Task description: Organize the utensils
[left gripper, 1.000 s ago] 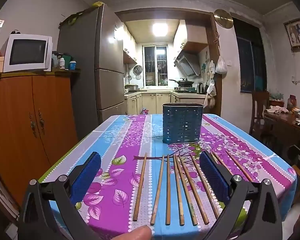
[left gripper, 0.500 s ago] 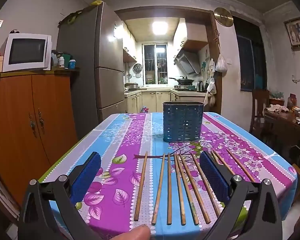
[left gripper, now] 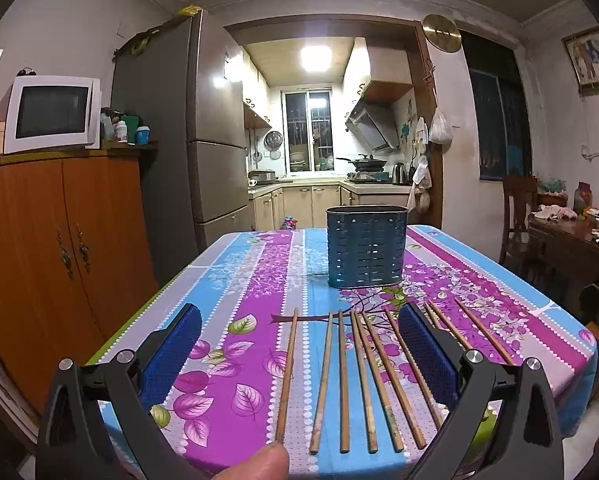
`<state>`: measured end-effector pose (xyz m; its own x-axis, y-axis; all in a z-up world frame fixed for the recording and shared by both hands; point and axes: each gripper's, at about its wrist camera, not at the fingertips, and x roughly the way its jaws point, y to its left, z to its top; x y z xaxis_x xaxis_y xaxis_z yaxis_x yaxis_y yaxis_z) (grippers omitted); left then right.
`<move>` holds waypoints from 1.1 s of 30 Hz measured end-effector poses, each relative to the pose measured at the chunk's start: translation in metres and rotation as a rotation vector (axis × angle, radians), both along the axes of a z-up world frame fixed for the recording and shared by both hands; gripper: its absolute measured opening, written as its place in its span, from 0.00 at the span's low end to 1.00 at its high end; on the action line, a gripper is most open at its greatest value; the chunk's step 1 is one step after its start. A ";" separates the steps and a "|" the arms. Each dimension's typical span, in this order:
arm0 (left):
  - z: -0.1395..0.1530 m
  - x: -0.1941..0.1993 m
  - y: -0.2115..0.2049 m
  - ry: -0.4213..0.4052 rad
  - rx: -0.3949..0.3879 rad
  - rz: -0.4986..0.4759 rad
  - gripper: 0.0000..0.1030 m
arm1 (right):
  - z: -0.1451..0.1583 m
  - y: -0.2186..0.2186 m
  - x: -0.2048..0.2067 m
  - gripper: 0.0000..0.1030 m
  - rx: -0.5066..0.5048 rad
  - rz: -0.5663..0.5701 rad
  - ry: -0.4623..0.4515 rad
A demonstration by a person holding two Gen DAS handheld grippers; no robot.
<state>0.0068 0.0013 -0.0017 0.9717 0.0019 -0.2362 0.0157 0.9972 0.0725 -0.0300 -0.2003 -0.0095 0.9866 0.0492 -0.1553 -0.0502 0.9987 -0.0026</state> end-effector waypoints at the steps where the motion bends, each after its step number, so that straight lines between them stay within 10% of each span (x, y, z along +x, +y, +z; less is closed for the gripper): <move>1: 0.000 0.001 0.000 0.004 0.001 0.002 0.96 | -0.001 0.000 0.000 0.95 -0.001 0.000 -0.001; 33: -0.001 0.014 0.009 0.056 0.002 0.018 0.95 | 0.004 0.025 0.011 0.95 -0.006 0.023 0.016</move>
<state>0.0213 0.0101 -0.0024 0.9568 0.0195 -0.2900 0.0021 0.9973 0.0738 -0.0189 -0.1751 -0.0058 0.9827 0.0704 -0.1710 -0.0727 0.9973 -0.0071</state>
